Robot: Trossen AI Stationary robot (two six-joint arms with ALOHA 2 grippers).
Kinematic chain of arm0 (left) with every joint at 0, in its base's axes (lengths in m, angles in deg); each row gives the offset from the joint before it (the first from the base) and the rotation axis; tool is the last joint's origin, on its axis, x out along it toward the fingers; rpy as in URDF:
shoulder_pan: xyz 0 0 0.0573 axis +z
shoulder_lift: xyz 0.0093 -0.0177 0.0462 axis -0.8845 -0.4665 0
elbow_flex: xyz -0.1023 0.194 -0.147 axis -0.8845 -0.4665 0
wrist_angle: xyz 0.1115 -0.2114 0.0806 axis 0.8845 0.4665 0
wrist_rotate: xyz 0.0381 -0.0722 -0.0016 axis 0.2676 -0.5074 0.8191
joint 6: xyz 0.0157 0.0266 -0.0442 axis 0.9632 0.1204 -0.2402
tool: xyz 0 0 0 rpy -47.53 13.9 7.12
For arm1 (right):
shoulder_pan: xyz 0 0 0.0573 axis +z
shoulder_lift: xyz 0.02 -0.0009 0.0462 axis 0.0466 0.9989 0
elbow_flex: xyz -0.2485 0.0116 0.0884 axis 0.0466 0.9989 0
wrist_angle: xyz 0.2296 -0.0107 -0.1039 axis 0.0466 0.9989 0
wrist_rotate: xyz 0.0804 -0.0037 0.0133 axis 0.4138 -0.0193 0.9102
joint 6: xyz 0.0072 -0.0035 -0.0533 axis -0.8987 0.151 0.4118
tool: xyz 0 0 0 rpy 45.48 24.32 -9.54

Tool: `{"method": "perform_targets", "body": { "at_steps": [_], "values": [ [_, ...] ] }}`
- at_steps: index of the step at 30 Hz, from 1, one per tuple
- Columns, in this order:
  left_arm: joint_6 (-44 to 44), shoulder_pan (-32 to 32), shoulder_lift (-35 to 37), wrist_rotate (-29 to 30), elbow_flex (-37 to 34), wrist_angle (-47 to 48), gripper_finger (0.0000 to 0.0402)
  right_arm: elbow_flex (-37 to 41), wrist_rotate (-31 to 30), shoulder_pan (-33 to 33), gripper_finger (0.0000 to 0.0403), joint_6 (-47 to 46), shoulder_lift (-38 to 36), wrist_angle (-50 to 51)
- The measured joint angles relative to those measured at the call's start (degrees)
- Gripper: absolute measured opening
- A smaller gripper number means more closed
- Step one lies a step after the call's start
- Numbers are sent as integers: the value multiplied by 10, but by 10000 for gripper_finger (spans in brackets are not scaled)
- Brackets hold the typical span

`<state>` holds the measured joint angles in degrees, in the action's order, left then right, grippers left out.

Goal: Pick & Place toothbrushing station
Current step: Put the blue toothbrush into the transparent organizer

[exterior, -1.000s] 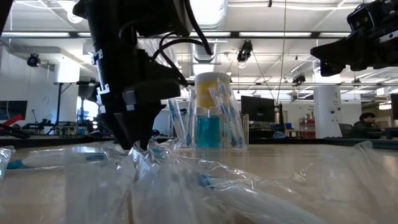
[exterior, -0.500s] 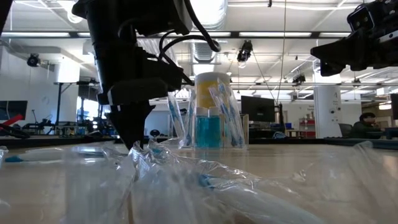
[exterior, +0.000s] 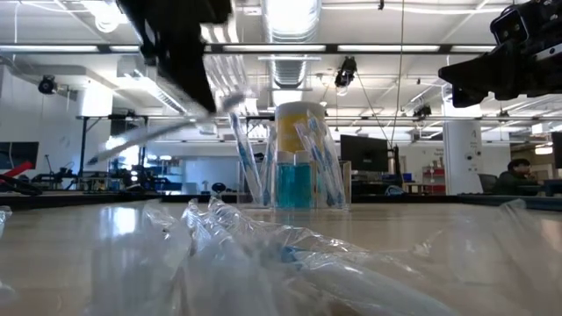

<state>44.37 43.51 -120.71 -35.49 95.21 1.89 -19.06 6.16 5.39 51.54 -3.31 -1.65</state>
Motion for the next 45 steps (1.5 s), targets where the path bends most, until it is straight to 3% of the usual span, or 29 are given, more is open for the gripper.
{"method": "perform_targets", "body": {
  "at_steps": [5, 11, 14, 19, 22, 25, 31, 38, 43, 45],
  "values": [
    [122, -12, 166, 53, -89, -156, 1, 0, 0, 0, 8, 0, 0, 0],
    [324, -10, 311, -14, -278, -527, 1, 0, 0, 0, 8, 0, 0, 0],
    [345, 4, 342, -20, -364, -651, 1, 0, 0, 0, 8, 0, 0, 0],
    [320, 47, 358, -20, -457, -753, 1, 0, 0, 0, 8, 7, 0, -5],
    [287, 78, 349, -26, -484, -775, 0, 0, 0, 0, 8, 14, 0, -11],
    [277, 108, 331, -71, -490, -795, 0, 0, 0, 0, 8, 14, 0, -22],
    [324, 135, 265, -141, -481, -916, 0, 0, 0, 0, 8, 17, 0, -30],
    [421, 147, 147, -127, -466, -1152, 0, 0, 0, 0, 8, 33, 0, -30],
    [389, 183, 50, -115, -424, -1177, 0, 0, 0, 0, 8, 46, 0, -30],
    [391, 190, 12, -83, -404, -1178, 0, 0, 0, 0, 8, 49, 0, -30]
  ]
}}
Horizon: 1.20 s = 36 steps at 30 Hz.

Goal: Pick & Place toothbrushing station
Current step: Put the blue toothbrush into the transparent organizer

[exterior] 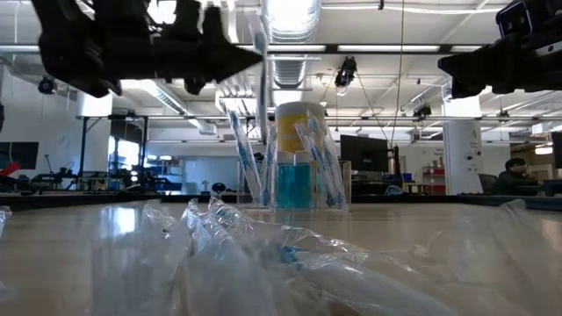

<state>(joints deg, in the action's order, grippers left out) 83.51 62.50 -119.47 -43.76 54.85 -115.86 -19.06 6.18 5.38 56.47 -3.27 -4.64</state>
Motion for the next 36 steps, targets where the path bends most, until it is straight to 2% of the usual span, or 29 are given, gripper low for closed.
{"method": "perform_targets", "body": {
  "at_steps": [5, 9, 16, 36],
  "values": [
    [53, 2, -55, 118, 25, -6, 0, 0, 0, 0, 8, 0, 0, 5],
    [56, 7, -83, 174, 20, -22, 0, 0, 0, 0, 8, 6, 0, 9],
    [-34, 16, -130, 199, 16, -34, 0, 0, 0, 0, 8, 9, 0, 14],
    [-132, 7, -173, 214, -20, -33, 11, 0, 0, 0, 8, 6, 0, 14]
  ]
}}
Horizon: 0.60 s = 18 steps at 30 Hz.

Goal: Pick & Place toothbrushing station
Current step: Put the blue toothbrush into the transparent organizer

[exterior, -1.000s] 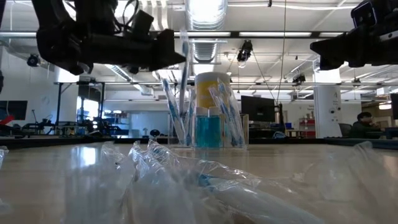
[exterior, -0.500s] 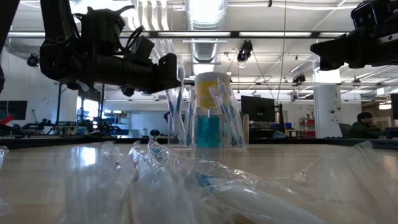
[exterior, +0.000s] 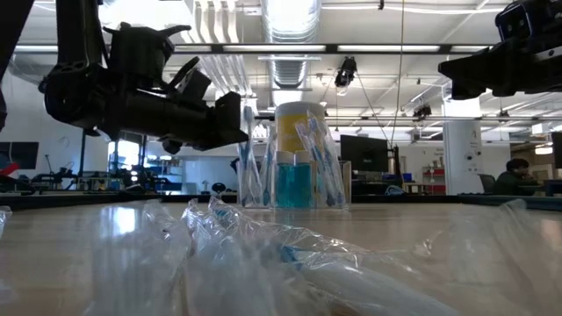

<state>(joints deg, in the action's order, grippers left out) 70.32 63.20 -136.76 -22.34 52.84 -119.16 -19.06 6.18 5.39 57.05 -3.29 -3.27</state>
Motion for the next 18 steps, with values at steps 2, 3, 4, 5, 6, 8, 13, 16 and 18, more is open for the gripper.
{"method": "perform_targets", "body": {
  "at_steps": [2, 3, 4, 5, 6, 8, 13, 16, 18],
  "values": [
    [-1, -1, 0, -4, -5, 0, 13, 0, 0, 0, 8, -1, 0, 0],
    [-3, -1, 0, -6, -7, 1, 13, 0, 0, 0, 8, -1, 0, 0],
    [-5, -1, 0, -10, -9, 3, 12, 0, 0, 0, 8, -1, 0, 0],
    [-7, -1, 0, -13, -12, 3, 9, 0, 0, 0, 8, -2, 0, 0],
    [-11, -1, 0, -15, -15, 3, 7, 0, 0, 0, 8, -2, 0, 0],
    [-28, -1, 0, -17, -20, 4, 5, 0, 0, 0, 8, -2, 0, 0],
    [-48, -2, 15, -25, -31, 9, 31, 0, 0, 0, 8, -2, 0, 0],
    [-46, -3, 37, -62, -37, 7, 69, 0, 0, 0, 8, -1, 0, 0],
    [-50, -4, 51, -88, -38, 16, 99, 0, 0, 0, 8, 1, 0, 1]
  ]
}}
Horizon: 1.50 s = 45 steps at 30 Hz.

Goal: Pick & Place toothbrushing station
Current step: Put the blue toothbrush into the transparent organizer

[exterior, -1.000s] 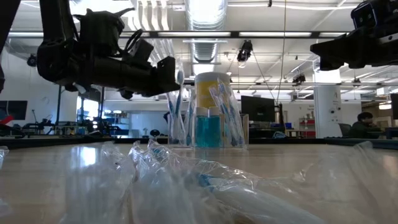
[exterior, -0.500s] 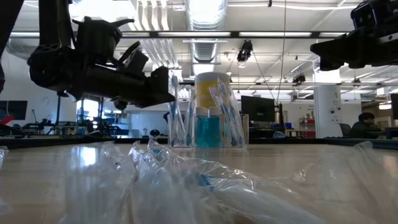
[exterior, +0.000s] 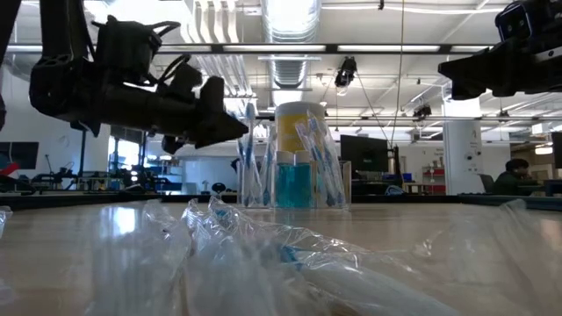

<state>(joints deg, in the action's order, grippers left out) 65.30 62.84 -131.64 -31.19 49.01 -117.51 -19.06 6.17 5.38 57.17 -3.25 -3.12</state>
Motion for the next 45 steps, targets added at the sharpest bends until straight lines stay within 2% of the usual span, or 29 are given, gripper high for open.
{"method": "perform_targets", "body": {
  "at_steps": [6, 8, 11, 12, 14, 18, 23, 27, 32, 38, 43, 45],
  "values": [
    [-4, -4, 77, -77, -8, 47, 179, 0, 0, 0, 8, -1, 0, 2],
    [-4, -8, 118, -137, -11, 77, 196, 0, 0, 0, 8, -6, 1, 3],
    [-6, -13, 187, -270, -16, 139, 204, 0, 0, 0, 8, -7, 0, 10],
    [-15, -16, 211, -298, -17, 163, 203, 0, 0, 0, 8, -7, 0, 15],
    [-22, -30, 261, -316, -18, 206, 194, 0, 0, 0, 8, -7, 0, 18],
    [13, -61, 363, -294, -30, 282, 154, 0, -1, 0, 8, -11, -1, 16],
    [52, -103, 483, -188, -63, 371, 76, 0, -1, 0, 8, -14, 0, 15],
    [33, -129, 536, -111, -110, 400, 12, 0, -1, 0, 8, -14, 0, 15],
    [-6, -134, 547, -81, -157, 368, 8, 0, -1, 0, 8, -14, 0, 15],
    [9, -134, 542, -74, -176, 358, 5, 0, -1, 0, 8, -2, 0, 15],
    [22, -135, 535, -100, -177, 384, 3, 0, -5, 0, 8, 2, 0, 9],
    [52, -135, 537, -121, -177, 384, 3, 0, -34, 0, 8, 3, 0, -16]
  ]
}}
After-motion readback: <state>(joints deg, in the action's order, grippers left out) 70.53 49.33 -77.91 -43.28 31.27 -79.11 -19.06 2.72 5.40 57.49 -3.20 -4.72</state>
